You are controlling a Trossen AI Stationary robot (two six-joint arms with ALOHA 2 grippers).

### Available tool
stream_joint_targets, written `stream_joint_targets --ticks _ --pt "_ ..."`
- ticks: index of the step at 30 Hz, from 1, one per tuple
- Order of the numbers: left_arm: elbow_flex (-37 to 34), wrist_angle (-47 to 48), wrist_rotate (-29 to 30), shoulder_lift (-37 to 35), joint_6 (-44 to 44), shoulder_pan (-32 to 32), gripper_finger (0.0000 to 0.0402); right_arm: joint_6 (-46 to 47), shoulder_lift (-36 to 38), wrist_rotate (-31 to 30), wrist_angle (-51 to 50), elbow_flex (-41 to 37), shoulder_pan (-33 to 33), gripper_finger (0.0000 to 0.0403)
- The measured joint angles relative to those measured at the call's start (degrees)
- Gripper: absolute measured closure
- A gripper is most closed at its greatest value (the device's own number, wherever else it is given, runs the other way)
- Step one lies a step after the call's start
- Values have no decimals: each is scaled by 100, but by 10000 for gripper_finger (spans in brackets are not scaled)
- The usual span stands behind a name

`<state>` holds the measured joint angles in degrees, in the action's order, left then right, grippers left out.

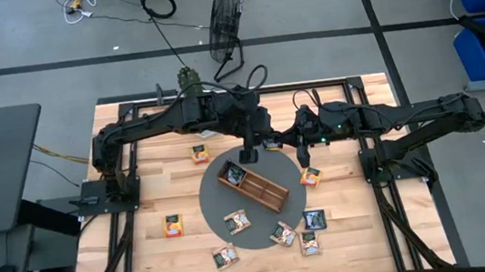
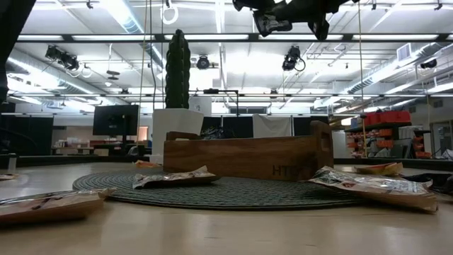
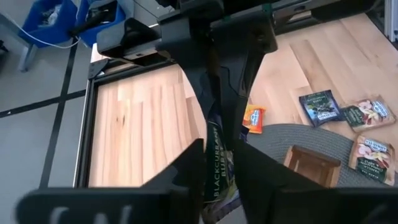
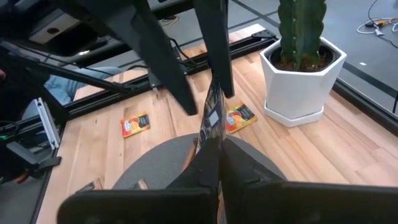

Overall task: Pick & Place Tea
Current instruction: Put the purple tea bag into the left section of the wooden organizer

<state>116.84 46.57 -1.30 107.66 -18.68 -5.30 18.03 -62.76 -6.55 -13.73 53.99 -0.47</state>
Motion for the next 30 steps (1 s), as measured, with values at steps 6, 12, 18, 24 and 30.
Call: stream_joint_targets --ticks 6,12,18,24,30 --pt "0 29 0 -2 -4 0 391 8 -1 4 40 -1 0 403" --pt "4 124 -2 -7 -226 21 397 31 -7 12 62 -1 0 403" --pt "4 281 0 -9 -579 89 398 204 -7 196 80 -3 -2 369" --pt "-4 975 71 -8 -1150 161 399 256 97 409 46 -1 -2 297" --pt "-4 2094 111 -7 -1688 336 400 429 407 404 -217 -1 -2 255"
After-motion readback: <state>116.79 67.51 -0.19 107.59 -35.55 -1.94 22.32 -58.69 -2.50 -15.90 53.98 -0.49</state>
